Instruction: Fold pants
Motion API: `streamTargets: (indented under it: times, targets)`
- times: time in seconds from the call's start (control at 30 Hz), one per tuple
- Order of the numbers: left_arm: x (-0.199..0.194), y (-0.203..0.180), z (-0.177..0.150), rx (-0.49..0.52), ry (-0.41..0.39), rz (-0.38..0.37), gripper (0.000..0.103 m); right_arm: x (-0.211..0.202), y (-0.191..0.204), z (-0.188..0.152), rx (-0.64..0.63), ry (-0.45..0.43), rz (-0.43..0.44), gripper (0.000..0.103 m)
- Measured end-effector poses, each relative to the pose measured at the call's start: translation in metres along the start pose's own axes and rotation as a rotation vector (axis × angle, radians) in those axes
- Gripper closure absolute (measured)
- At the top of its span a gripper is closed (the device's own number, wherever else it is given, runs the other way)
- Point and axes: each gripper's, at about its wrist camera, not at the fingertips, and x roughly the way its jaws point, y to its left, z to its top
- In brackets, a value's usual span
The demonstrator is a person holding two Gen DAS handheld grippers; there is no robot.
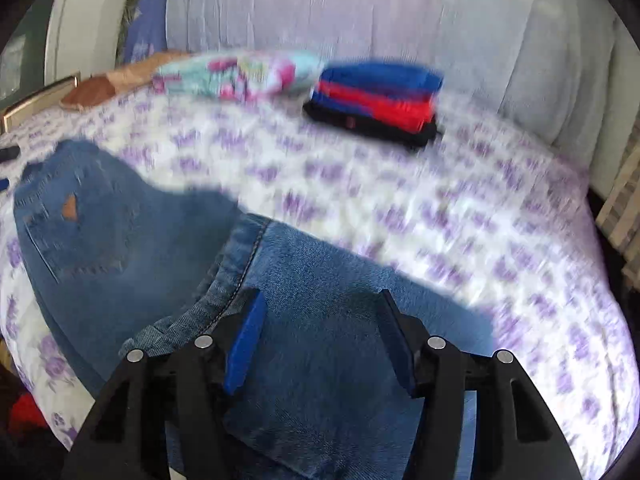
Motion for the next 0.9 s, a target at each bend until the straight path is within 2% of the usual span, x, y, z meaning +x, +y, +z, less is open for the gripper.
streamTargets:
  times: [0.1, 0.17, 0.23, 0.27, 0.3, 0.33, 0.43, 0.53, 0.6, 0.67, 0.9]
  targets:
    - [0.006, -0.006, -0.003, 0.015, 0.019, -0.001, 0.005, -0.015, -0.004, 0.006, 0.020, -0.006, 0.025, 0.046]
    - [0.008, -0.008, -0.006, 0.022, 0.027, -0.005, 0.005, -0.030, -0.007, 0.008, 0.032, -0.092, 0.038, 0.046]
    - [0.011, -0.012, -0.008, 0.033, 0.038, -0.006, 0.005, -0.033, -0.004, 0.013, 0.035, -0.139, 0.028, 0.045]
    - [0.012, -0.013, -0.009, 0.037, 0.043, -0.007, 0.005, -0.028, -0.001, 0.014, 0.032, -0.130, 0.026, 0.039]
    - [0.013, -0.014, -0.010, 0.039, 0.048, -0.010, 0.005, -0.016, 0.002, 0.016, 0.021, -0.084, 0.027, 0.034]
    - [0.015, -0.016, -0.011, 0.043, 0.054, -0.015, 0.005, 0.004, 0.006, 0.014, 0.005, 0.004, 0.039, 0.032]
    - [0.019, -0.020, -0.014, 0.054, 0.070, -0.018, 0.005, 0.010, 0.003, 0.016, 0.028, 0.019, 0.063, 0.030]
    - [0.026, -0.023, -0.018, 0.059, 0.095, -0.026, 0.005, -0.007, -0.005, 0.011, 0.069, -0.059, 0.094, 0.030]
    - [0.031, -0.022, -0.020, 0.052, 0.110, -0.030, 0.005, -0.022, -0.016, 0.004, 0.127, -0.120, 0.106, 0.022]
    - [0.035, -0.019, -0.020, 0.030, 0.122, -0.041, 0.005, -0.034, -0.030, -0.001, 0.179, -0.159, 0.114, 0.020]
    - [0.040, -0.006, -0.018, -0.045, 0.138, -0.114, 0.005, -0.060, -0.081, -0.014, 0.342, -0.199, 0.114, 0.015]
